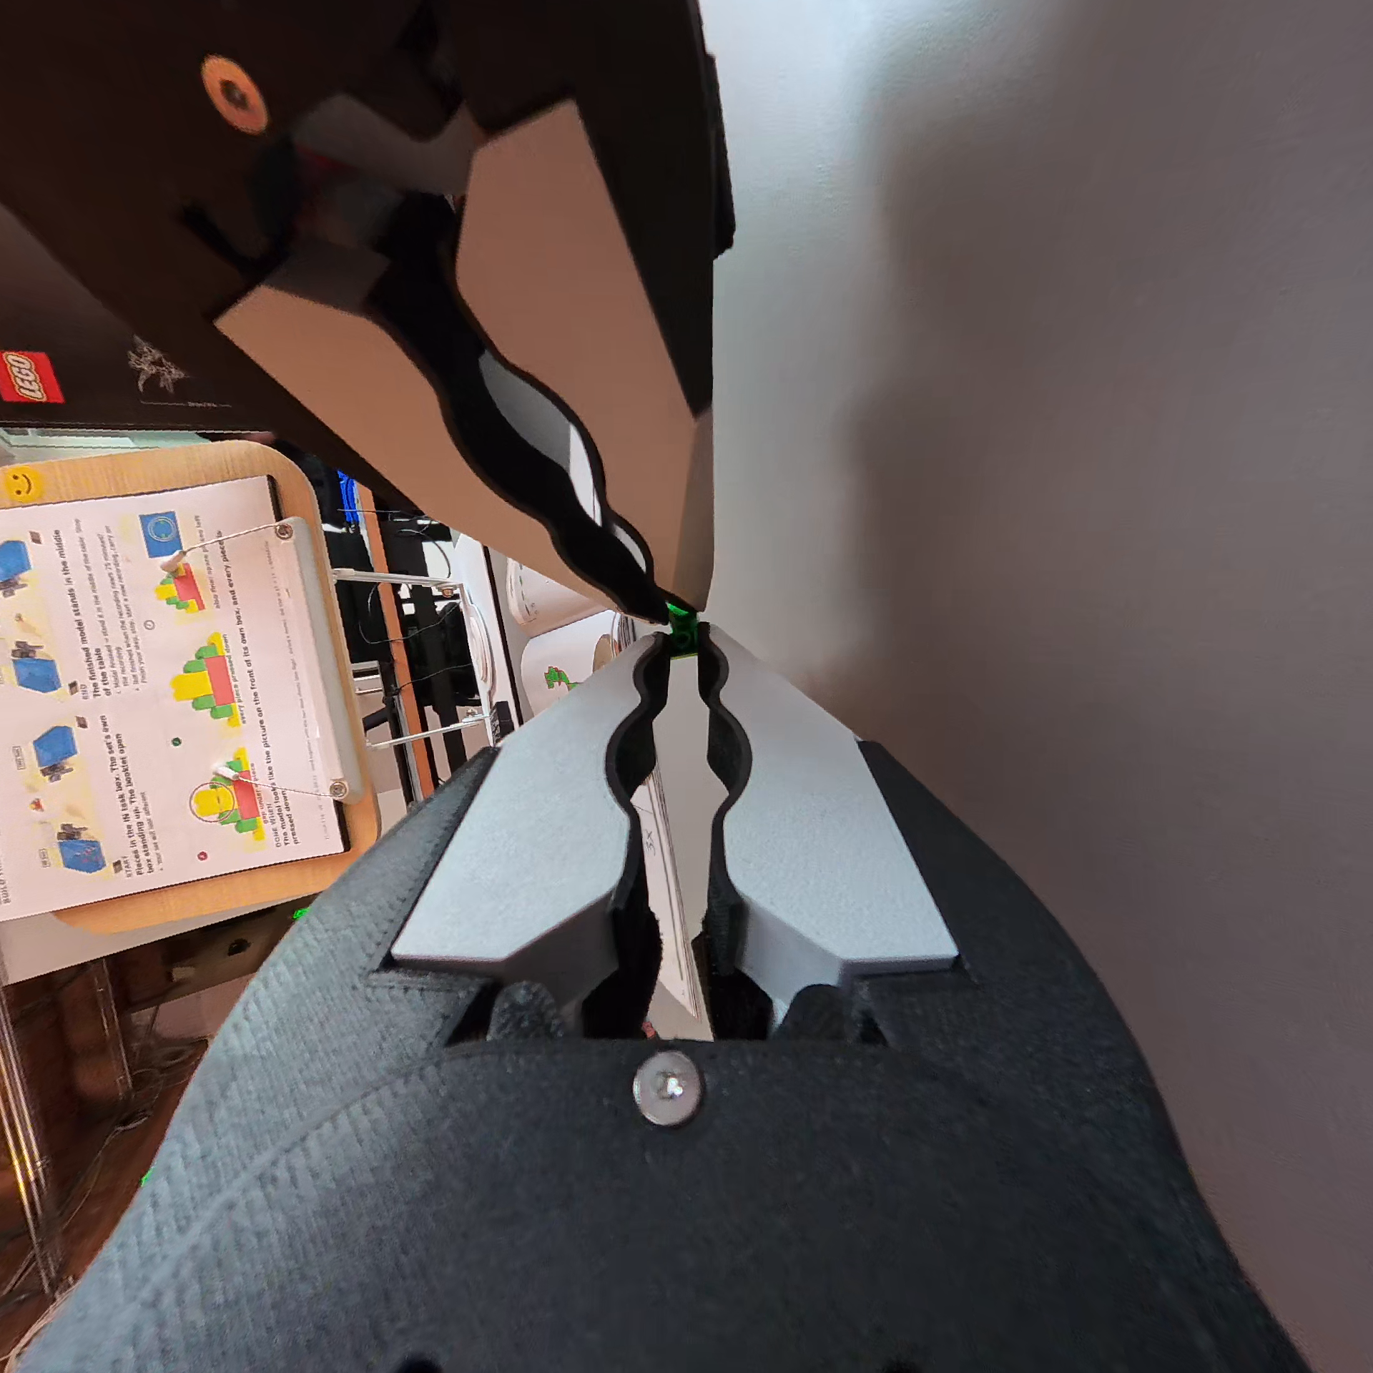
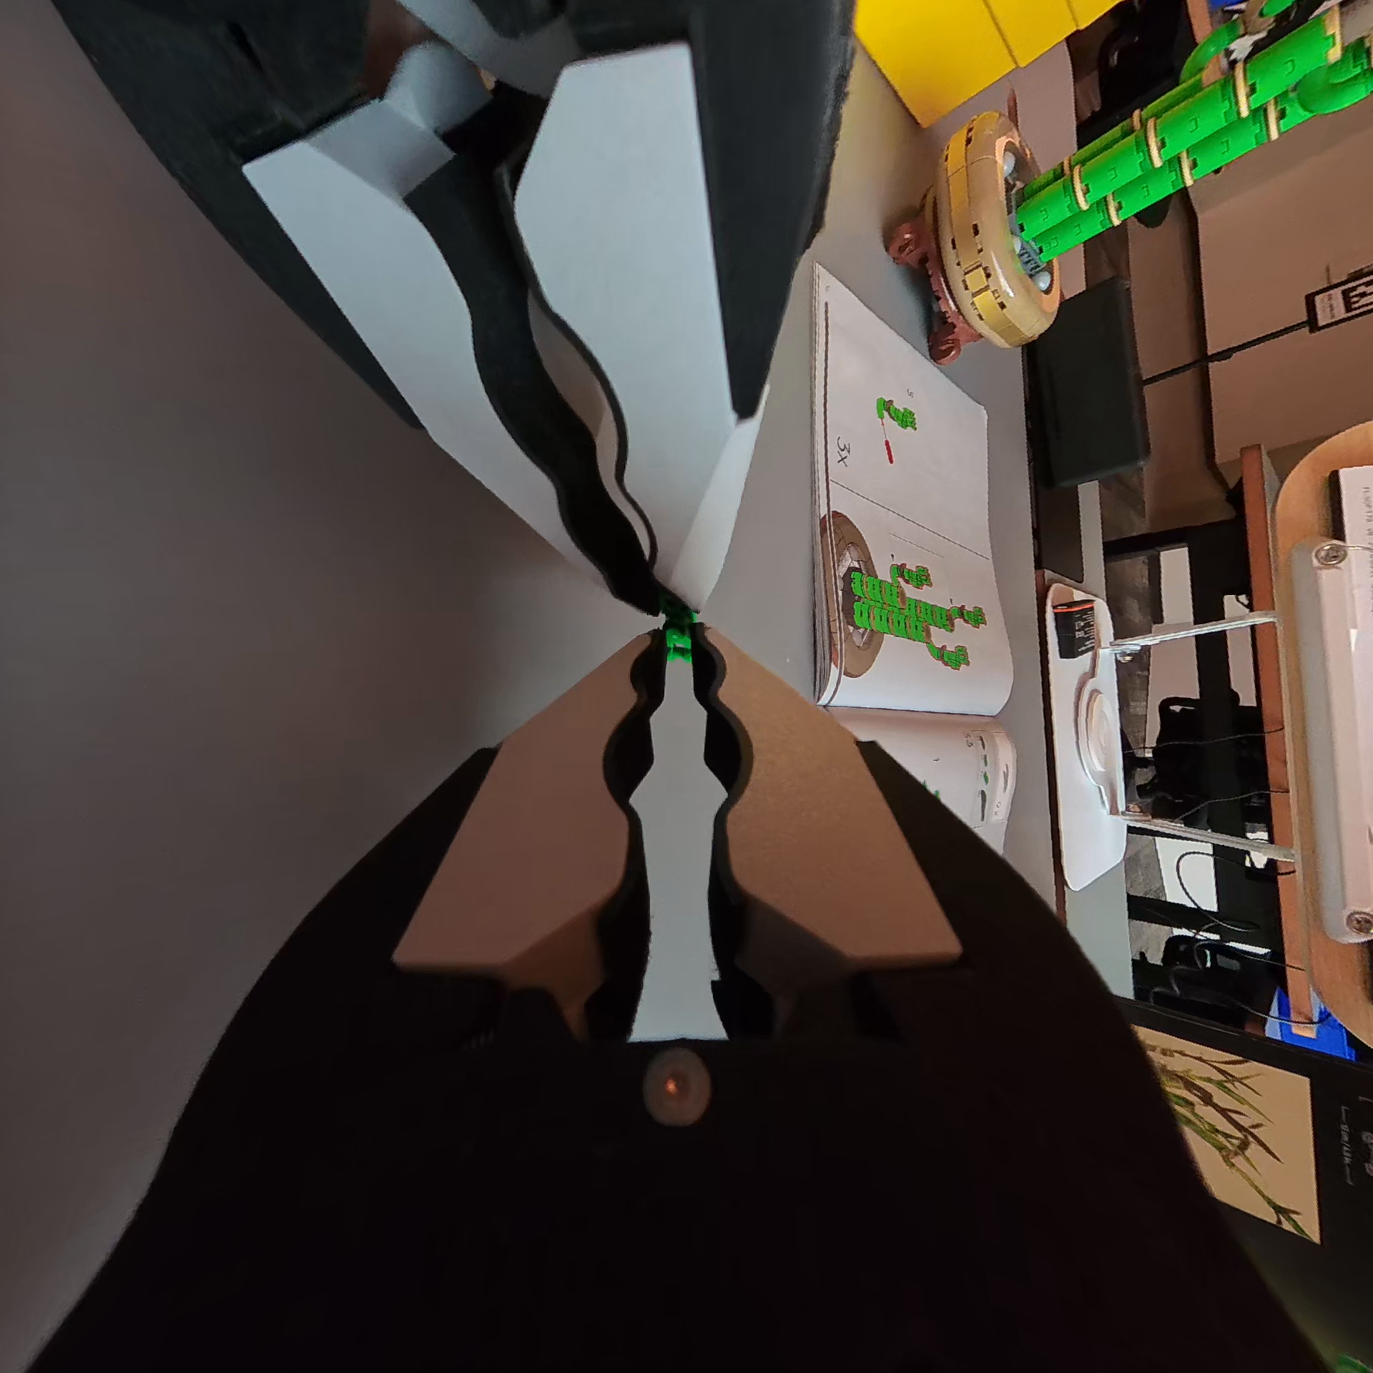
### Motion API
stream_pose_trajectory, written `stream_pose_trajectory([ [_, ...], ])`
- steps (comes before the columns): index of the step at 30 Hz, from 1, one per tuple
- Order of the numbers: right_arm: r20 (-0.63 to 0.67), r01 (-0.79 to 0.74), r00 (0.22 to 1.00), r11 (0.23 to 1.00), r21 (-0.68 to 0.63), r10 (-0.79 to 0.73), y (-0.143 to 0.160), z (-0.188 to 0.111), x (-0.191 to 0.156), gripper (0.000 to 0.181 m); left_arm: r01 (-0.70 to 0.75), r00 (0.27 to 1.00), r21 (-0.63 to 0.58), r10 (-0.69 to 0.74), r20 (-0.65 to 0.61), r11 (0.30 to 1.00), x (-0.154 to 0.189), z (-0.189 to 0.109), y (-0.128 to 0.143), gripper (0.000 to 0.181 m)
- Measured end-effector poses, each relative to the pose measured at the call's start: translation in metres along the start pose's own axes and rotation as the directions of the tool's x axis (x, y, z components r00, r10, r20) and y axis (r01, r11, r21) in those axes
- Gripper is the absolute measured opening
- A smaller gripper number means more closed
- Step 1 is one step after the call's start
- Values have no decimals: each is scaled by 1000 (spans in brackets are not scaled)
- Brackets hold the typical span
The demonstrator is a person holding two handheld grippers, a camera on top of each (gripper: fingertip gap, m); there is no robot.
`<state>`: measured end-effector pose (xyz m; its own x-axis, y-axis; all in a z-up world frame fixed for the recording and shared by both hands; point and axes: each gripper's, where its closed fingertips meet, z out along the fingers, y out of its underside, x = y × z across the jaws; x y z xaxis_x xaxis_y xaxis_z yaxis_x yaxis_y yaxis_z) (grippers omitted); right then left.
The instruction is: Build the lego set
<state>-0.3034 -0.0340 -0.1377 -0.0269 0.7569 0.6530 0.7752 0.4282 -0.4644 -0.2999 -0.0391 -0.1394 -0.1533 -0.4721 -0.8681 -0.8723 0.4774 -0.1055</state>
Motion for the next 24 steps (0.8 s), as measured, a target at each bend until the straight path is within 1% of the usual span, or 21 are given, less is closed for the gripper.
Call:
stream_pose_trajectory([
  [9, -3, 1, 1000, 999, 34, -1, -1, -2, 1, 6, -41, 999, 8, 41, 28, 999, -2, -2, -1, 5],
  [13, -16, 3, 1000, 999, 40, -2, -2, -2, 3, 12, -52, 998, 13, 52, 31, 999, -2, -2, -2, 5],
  [18, -12, -1, 1000, 999, 49, 1, -3, -3, 3, 14, -67, 997, 18, 66, 38, 998, -2, -3, -4, 6],
  [21, 0, -2, 1000, 999, 52, 2, -3, -3, 1, 17, -96, 995, 24, 95, 41, 995, -1, -4, -6, 6],
  [24, 27, 5, 1000, 999, 50, -6, -2, -3, -4, 17, -146, 989, 29, 145, 42, 989, 3, -5, -8, 5],
])
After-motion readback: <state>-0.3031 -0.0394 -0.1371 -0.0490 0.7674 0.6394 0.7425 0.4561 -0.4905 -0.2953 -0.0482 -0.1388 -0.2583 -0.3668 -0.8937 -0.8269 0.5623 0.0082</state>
